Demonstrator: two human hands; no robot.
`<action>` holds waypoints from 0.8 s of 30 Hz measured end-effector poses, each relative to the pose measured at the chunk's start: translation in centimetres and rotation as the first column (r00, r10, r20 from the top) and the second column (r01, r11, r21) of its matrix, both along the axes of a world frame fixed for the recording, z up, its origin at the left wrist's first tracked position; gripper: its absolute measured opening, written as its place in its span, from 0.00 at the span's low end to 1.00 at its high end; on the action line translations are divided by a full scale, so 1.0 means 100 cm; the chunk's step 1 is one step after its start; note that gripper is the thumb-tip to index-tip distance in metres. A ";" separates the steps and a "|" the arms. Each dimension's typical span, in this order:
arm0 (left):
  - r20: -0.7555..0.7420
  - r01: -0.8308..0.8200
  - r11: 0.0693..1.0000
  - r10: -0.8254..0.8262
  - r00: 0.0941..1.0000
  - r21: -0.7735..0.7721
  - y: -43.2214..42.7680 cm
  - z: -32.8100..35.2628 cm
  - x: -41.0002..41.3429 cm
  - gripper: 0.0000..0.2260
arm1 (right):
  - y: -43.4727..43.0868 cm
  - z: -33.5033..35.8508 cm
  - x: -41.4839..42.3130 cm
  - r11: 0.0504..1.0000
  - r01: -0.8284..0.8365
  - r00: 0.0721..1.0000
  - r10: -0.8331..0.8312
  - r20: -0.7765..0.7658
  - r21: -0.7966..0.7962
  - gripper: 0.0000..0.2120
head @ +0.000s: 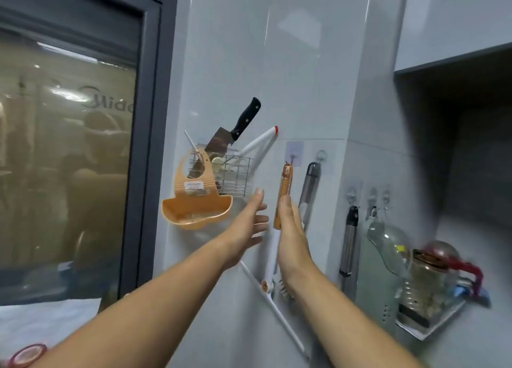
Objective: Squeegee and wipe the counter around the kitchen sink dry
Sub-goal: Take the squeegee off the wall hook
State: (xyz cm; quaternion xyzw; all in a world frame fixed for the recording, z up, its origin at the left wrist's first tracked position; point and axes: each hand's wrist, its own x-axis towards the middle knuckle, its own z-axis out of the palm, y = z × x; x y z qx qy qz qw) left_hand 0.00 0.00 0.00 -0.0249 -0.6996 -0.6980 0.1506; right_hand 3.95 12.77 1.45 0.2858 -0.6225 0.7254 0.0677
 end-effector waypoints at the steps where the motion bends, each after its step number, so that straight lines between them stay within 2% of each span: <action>1: 0.007 0.025 1.000 -0.025 1.000 0.002 0.000 0.000 -0.003 0.45 | -0.003 0.001 -0.001 1.000 -0.021 1.000 0.021 -0.001 -0.001 0.24; 9: -0.007 0.108 0.994 -0.108 0.994 -0.002 0.001 0.002 -0.016 0.33 | -0.015 -0.002 -0.021 1.000 -0.010 0.996 0.010 0.093 0.001 0.27; 14: -0.018 0.131 0.991 -0.131 0.991 -0.012 0.004 0.006 -0.008 0.33 | -0.017 -0.002 -0.024 0.999 -0.034 0.996 0.033 0.079 0.016 0.27; 17: -0.021 0.130 0.992 -0.130 0.991 0.003 0.004 0.014 -0.002 0.34 | -0.016 0.004 -0.023 0.997 -0.078 0.990 0.076 0.121 0.012 0.27; 20: -0.004 0.127 0.992 -0.127 0.992 0.016 0.002 0.020 0.003 0.37 | -0.013 0.009 -0.024 0.998 -0.069 0.990 0.068 0.126 0.003 0.24; 24: 0.013 0.111 0.994 -0.111 0.994 -0.008 0.003 0.025 0.008 0.37 | -0.009 0.010 -0.023 0.995 -0.082 0.987 0.089 0.136 -0.058 0.27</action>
